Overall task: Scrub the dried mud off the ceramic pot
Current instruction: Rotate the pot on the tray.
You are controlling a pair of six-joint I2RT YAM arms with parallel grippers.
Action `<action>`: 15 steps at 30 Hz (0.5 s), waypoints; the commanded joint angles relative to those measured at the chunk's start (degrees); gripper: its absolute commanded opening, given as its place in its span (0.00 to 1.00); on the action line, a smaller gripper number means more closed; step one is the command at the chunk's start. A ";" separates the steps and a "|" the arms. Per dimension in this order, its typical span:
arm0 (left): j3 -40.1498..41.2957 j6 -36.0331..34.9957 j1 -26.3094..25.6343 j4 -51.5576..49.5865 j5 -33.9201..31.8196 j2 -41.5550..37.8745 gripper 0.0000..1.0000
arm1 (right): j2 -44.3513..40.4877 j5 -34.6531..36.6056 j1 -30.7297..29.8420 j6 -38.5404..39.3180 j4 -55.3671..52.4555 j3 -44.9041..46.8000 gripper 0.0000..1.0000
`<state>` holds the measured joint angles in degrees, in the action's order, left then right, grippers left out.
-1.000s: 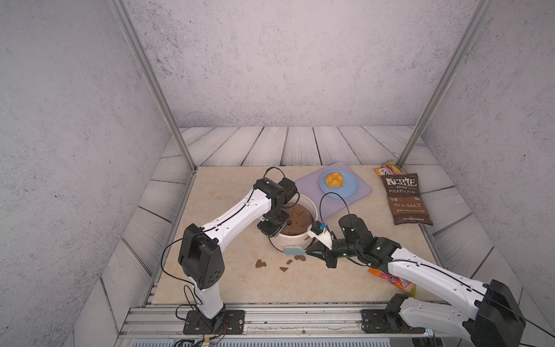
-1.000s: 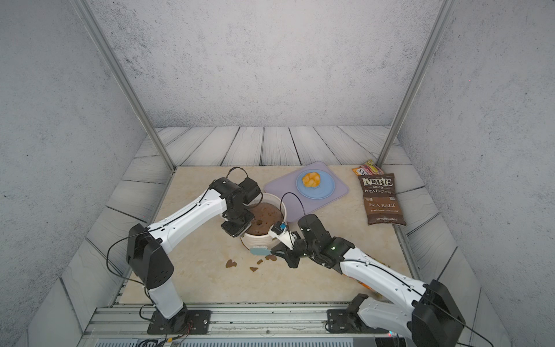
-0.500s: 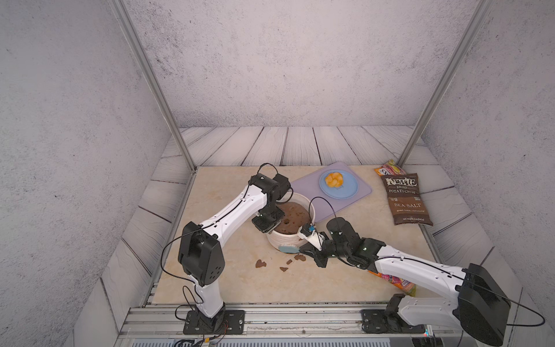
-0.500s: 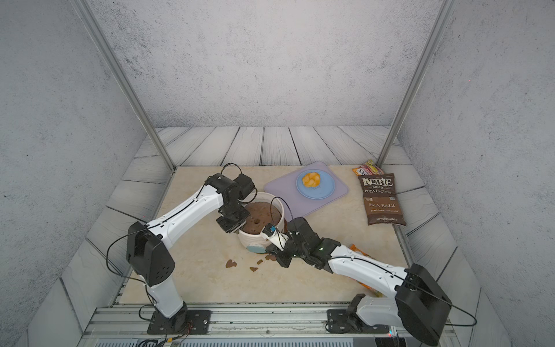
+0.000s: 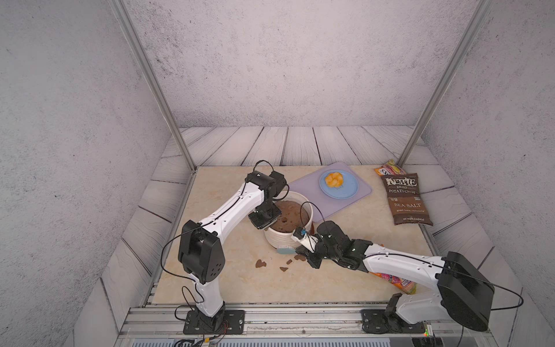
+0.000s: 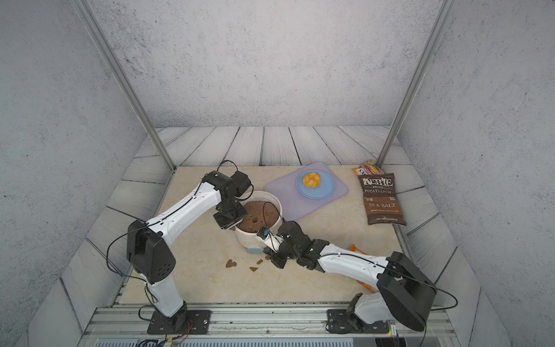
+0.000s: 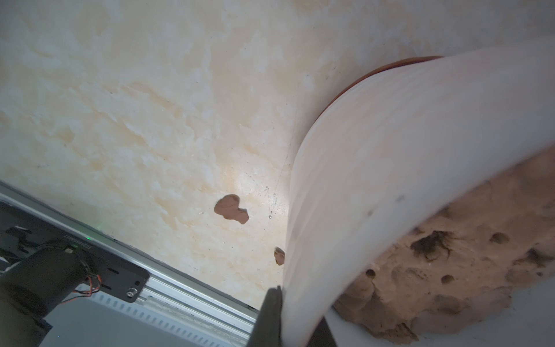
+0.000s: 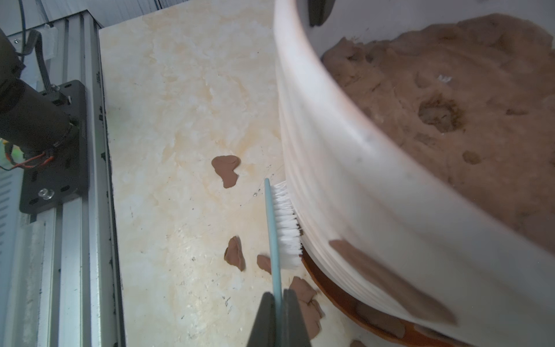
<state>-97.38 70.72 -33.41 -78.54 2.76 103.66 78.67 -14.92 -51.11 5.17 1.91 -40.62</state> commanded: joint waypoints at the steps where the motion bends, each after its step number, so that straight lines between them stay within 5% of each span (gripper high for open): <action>1: -0.31 -3.04 1.56 -5.57 -5.78 1.02 0.09 | 0.98 2.97 0.49 0.22 1.95 0.20 0.00; 15: 0.04 -9.59 2.99 -3.80 -5.49 1.63 0.08 | 0.50 -0.52 -1.49 -2.64 1.10 3.53 0.00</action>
<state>-97.38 64.60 -31.75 -78.02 2.57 103.72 79.42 -15.70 -51.99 3.90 4.56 -38.26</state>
